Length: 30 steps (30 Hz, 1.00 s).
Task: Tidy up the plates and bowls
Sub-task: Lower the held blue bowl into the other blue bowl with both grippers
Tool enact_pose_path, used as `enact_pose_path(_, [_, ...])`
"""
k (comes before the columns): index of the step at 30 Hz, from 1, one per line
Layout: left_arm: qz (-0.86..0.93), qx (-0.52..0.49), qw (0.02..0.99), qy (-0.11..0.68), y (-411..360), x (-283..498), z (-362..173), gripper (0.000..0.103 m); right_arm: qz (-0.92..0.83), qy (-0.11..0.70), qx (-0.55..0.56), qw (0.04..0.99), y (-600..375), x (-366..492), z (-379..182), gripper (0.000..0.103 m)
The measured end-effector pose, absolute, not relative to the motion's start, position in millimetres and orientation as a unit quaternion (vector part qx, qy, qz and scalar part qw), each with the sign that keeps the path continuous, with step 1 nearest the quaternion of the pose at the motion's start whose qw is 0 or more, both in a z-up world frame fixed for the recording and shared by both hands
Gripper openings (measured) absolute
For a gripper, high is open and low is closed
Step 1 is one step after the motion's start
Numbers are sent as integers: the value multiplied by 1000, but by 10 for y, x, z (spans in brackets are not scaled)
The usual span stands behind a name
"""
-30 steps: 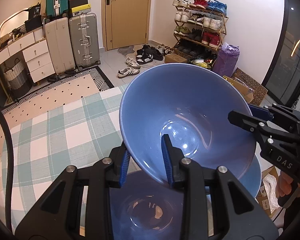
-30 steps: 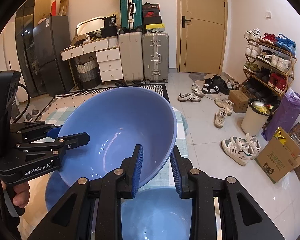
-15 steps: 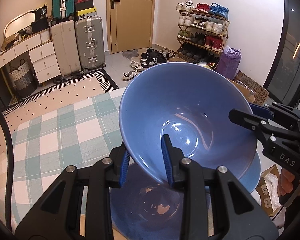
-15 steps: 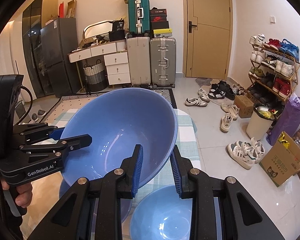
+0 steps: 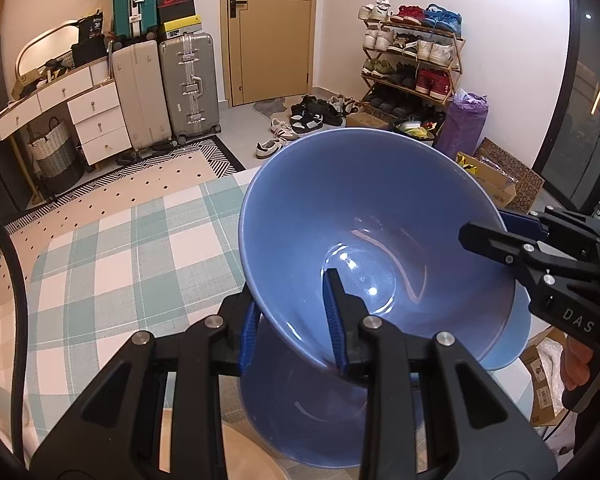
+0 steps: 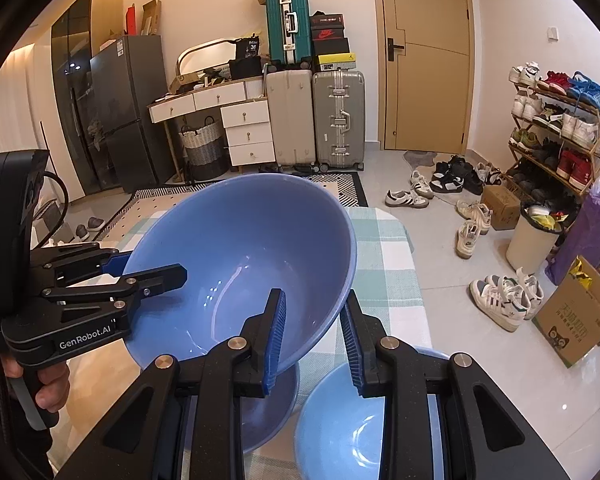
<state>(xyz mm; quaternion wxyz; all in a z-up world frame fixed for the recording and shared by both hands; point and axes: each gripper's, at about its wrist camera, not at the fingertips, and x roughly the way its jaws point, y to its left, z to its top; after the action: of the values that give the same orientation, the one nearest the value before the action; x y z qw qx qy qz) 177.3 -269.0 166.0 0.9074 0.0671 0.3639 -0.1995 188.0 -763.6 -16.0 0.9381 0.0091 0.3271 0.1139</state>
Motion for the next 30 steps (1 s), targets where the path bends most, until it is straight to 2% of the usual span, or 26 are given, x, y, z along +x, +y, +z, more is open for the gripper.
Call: enact_pose_path(30, [-172, 68, 902, 389, -2355, 1635, 1050, 27, 148, 353, -10, 924, -7244, 1714, -613, 30])
